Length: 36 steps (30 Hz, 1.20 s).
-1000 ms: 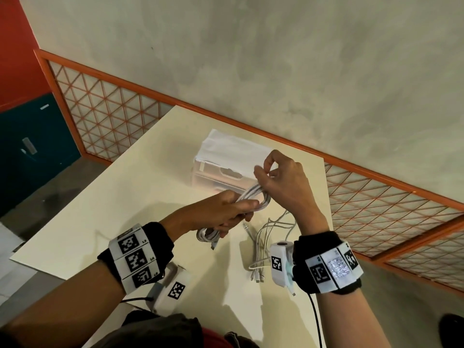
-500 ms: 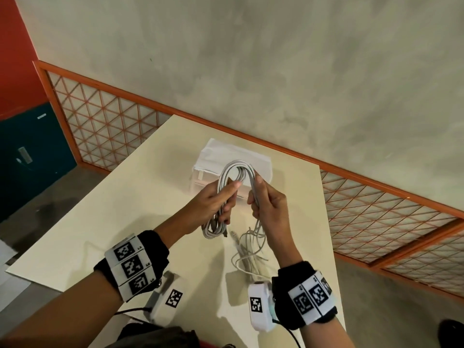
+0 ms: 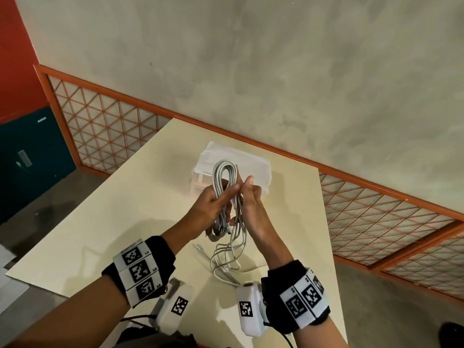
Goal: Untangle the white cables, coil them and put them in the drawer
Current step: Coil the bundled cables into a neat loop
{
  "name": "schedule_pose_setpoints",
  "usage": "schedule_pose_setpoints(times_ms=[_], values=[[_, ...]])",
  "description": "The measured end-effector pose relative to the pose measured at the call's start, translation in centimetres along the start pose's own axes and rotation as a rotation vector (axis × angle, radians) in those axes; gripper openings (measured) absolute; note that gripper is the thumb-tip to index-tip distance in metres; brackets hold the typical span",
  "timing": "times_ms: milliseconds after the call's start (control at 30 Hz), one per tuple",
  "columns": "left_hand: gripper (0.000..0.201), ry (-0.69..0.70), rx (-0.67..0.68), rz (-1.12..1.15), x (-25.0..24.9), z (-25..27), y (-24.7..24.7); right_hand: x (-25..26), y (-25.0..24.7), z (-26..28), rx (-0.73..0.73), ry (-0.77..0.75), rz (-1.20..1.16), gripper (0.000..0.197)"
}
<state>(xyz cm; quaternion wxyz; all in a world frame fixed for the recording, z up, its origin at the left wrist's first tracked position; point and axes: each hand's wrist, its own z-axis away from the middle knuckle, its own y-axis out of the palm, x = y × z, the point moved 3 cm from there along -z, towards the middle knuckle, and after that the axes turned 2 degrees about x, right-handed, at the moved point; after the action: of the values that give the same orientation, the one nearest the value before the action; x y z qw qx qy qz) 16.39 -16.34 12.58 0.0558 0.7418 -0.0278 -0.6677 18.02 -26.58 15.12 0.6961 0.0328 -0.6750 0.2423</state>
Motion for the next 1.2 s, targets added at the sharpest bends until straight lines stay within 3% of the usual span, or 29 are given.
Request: schedule_pose_setpoints(times_ms=[133,333,433,467,567,667,867,1067,1133,1200], values=[[0.039,-0.002,-0.045,0.037,-0.1,-0.2,0.0,-0.9,0.3,-0.8,0.004,-0.024,0.040,0.067],[0.036,0.006,-0.225,0.047,0.0,-1.3,-1.6,-2.3,0.5,-0.1,0.096,-0.090,0.099,0.049],[0.037,0.009,-0.329,0.031,0.2,-1.7,-2.2,-2.0,0.5,-0.2,0.064,-0.243,0.219,0.026],[0.036,0.013,-0.378,0.036,0.2,-1.8,-2.3,-1.8,0.7,-0.1,0.068,-0.290,0.259,0.026],[0.038,0.038,-0.512,0.068,0.0,-2.4,-2.8,-1.2,1.3,0.5,0.176,-0.387,0.299,0.045],[0.039,0.024,-0.569,0.076,0.0,-2.6,-2.8,-1.1,1.9,0.6,0.312,-0.333,0.249,0.051],[0.028,-0.182,-0.496,0.383,0.3,-3.4,-3.0,-1.5,2.5,0.7,0.429,-0.325,0.321,0.053],[0.034,-0.086,-0.665,0.430,0.8,-4.0,-3.7,-2.1,2.9,0.4,0.517,-0.345,0.446,0.061],[0.035,-0.073,-0.741,0.490,0.8,-4.1,-4.3,-2.3,2.6,0.3,0.493,-0.377,0.459,0.059],[0.035,-0.054,-0.804,0.578,0.6,-4.2,-4.6,-2.4,2.1,0.0,0.352,-0.456,0.413,0.054]])
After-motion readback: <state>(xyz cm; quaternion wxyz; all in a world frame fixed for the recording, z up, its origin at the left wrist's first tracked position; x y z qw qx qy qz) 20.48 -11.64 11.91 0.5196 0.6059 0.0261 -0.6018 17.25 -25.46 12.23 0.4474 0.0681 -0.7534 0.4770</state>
